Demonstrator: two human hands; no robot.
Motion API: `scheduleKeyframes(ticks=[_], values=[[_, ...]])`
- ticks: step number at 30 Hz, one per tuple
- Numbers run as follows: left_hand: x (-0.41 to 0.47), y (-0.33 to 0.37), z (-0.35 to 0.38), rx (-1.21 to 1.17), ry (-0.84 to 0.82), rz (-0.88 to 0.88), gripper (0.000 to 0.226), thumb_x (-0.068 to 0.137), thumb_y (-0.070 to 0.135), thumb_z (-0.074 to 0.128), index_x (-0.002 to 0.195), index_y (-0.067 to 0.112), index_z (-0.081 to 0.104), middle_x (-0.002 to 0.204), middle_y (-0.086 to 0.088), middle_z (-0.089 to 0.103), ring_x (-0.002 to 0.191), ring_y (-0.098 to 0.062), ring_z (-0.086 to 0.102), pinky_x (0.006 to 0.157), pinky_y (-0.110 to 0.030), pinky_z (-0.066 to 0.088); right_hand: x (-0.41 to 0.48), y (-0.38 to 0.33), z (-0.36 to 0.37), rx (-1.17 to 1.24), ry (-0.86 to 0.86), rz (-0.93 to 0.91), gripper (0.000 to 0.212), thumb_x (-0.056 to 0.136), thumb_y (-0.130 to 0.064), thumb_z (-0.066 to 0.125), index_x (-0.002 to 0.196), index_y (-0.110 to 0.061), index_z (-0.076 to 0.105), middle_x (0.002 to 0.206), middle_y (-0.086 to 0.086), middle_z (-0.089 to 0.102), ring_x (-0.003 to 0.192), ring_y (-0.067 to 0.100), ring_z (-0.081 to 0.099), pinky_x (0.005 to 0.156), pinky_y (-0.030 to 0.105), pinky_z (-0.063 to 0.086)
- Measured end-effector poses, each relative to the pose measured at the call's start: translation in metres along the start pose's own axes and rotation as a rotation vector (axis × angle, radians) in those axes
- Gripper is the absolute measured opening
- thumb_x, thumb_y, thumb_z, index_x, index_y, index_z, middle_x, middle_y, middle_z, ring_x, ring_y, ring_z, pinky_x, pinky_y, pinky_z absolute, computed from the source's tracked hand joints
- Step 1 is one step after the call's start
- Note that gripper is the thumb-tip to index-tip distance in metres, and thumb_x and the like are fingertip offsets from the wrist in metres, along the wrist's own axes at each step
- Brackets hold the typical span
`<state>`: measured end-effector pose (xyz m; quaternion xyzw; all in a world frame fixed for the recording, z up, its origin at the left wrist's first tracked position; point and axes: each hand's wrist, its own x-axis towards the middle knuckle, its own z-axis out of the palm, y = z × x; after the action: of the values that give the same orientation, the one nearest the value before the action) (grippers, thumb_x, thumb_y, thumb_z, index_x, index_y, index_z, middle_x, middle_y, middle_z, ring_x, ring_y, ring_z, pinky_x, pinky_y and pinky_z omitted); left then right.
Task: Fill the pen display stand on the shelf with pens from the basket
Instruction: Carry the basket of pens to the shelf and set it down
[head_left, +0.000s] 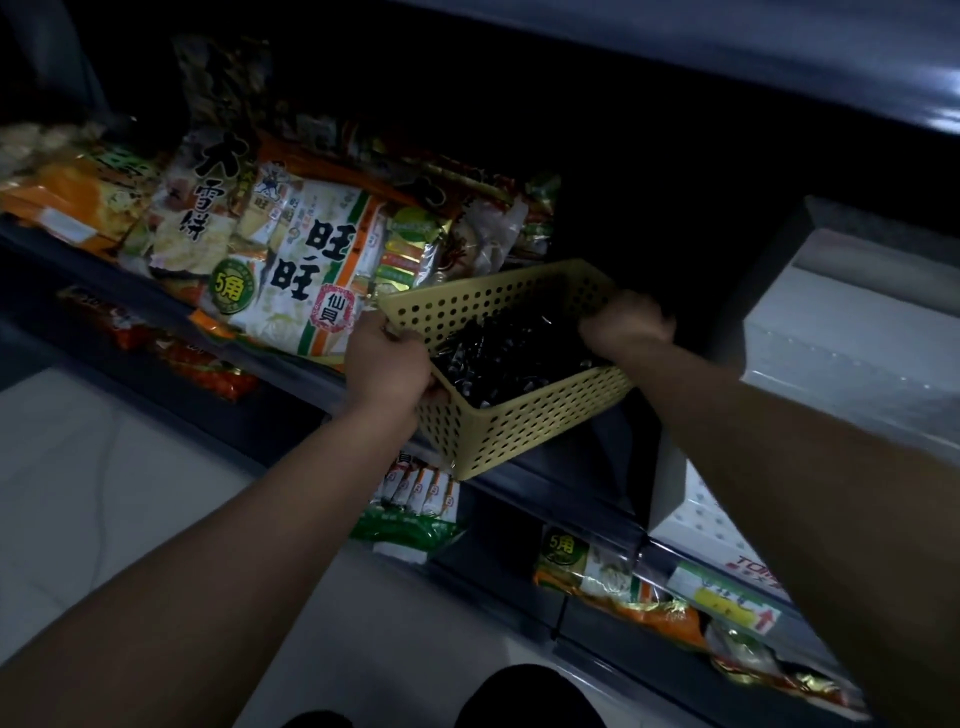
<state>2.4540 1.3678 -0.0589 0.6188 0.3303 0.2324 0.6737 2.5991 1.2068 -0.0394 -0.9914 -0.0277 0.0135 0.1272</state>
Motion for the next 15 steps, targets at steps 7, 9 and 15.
scheduleKeyframes(ticks=[7,9,15], values=[[-0.017,0.002,0.024,-0.105,-0.008,-0.093,0.020,0.097,0.003,0.039,0.115,0.011,0.045,0.087,-0.013,0.056,0.040,-0.011,0.048,0.039,-0.024,0.050,-0.038,-0.004,0.017,0.543,0.075,0.251,0.081,0.083,-0.030,0.063,0.148,-0.008,0.020,0.153,0.020,0.018,0.140,0.035,0.023,0.114,0.043,0.028],[-0.024,0.004,0.028,-0.127,-0.049,-0.122,0.020,0.097,0.003,0.039,0.113,0.013,0.045,0.089,-0.013,0.058,0.046,-0.013,0.051,0.040,-0.026,0.052,-0.044,-0.005,0.022,0.718,0.032,0.305,0.082,0.085,-0.027,0.061,0.149,-0.010,0.013,0.149,0.018,0.027,0.132,0.034,0.037,0.107,0.044,0.040],[-0.038,0.009,0.036,-0.142,-0.289,-0.255,0.019,0.095,-0.002,0.043,0.106,0.013,0.048,0.072,-0.012,0.053,0.051,-0.018,0.050,0.046,-0.037,0.058,-0.043,0.017,0.012,0.776,0.050,0.257,0.061,0.091,-0.017,0.055,0.143,-0.004,0.025,0.132,0.017,0.051,0.118,0.032,0.054,0.095,0.035,0.048]])
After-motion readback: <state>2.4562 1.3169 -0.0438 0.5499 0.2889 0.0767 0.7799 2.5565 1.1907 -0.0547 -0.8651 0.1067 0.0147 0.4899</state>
